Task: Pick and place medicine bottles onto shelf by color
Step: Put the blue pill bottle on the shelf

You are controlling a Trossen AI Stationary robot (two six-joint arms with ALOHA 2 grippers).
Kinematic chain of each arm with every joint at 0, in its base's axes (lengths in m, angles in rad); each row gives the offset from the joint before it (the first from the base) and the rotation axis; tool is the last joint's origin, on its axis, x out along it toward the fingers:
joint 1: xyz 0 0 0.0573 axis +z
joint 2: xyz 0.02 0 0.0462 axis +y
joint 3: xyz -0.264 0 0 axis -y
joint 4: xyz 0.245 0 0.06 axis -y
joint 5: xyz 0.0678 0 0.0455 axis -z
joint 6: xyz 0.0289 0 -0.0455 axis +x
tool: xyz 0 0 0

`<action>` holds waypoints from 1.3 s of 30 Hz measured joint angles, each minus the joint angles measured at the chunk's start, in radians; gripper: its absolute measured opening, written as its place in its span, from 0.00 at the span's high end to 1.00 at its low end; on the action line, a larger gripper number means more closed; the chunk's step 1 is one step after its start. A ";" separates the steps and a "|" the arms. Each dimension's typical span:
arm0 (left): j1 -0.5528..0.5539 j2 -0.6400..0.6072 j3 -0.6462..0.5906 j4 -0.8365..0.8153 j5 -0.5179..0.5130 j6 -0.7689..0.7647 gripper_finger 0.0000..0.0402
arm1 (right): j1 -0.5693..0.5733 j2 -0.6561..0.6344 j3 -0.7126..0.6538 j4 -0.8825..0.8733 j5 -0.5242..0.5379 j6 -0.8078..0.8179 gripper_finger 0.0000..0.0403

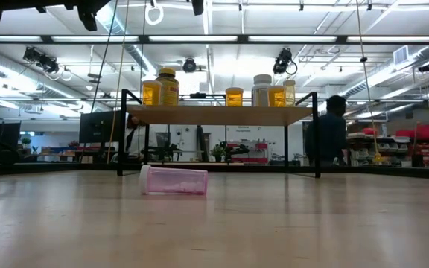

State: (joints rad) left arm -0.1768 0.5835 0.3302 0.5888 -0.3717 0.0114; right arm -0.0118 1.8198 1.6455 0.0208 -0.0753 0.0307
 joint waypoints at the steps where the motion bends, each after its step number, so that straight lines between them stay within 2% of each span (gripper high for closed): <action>1: 0.000 0.000 0.000 0.000 0.001 0.000 0.65 | 0.001 0.000 0.000 0.000 0.000 0.000 0.70; 39: 0.000 0.000 0.000 -0.002 -0.004 0.001 0.65 | 0.018 0.030 0.000 0.016 -0.034 0.044 0.70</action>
State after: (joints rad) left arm -0.1764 0.5835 0.3302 0.5869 -0.3759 0.0120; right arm 0.0060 1.8496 1.6459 0.0371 -0.1094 0.0746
